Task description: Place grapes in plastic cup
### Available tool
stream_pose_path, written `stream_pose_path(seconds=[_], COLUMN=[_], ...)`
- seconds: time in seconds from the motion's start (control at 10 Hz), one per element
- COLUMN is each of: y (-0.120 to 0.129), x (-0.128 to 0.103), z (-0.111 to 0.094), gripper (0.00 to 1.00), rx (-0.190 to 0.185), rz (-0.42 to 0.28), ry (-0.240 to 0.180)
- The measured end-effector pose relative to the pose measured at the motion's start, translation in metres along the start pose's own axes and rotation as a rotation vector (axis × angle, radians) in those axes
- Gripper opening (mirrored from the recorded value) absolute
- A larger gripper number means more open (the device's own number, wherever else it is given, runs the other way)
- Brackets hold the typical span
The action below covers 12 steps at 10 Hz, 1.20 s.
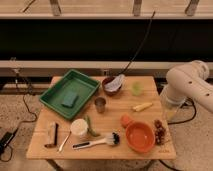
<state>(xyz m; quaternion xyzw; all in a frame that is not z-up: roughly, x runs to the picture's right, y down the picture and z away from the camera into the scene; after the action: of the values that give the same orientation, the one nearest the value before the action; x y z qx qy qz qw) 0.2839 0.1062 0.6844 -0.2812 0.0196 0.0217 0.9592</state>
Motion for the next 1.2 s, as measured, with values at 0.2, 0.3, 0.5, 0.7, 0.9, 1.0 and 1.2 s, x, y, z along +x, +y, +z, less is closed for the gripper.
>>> stream_pose_path(seconds=[0.2, 0.3, 0.5, 0.7, 0.9, 1.0, 1.2], y=[0.0, 0.0, 0.0, 0.0, 0.004, 0.006, 0.011], x=[0.0, 0.0, 0.0, 0.001, 0.009, 0.014, 0.032], z=[0.0, 0.0, 0.0, 0.004, 0.027, 0.043, 0.072], gripper=[0.65, 0.65, 0.65, 0.65, 0.65, 0.65, 0.65], rx=[0.0, 0.0, 0.0, -0.002, -0.011, -0.018, -0.039], rz=[0.0, 0.0, 0.0, 0.011, 0.06, 0.087, 0.172], ry=[0.0, 0.0, 0.0, 0.003, 0.006, 0.008, 0.011])
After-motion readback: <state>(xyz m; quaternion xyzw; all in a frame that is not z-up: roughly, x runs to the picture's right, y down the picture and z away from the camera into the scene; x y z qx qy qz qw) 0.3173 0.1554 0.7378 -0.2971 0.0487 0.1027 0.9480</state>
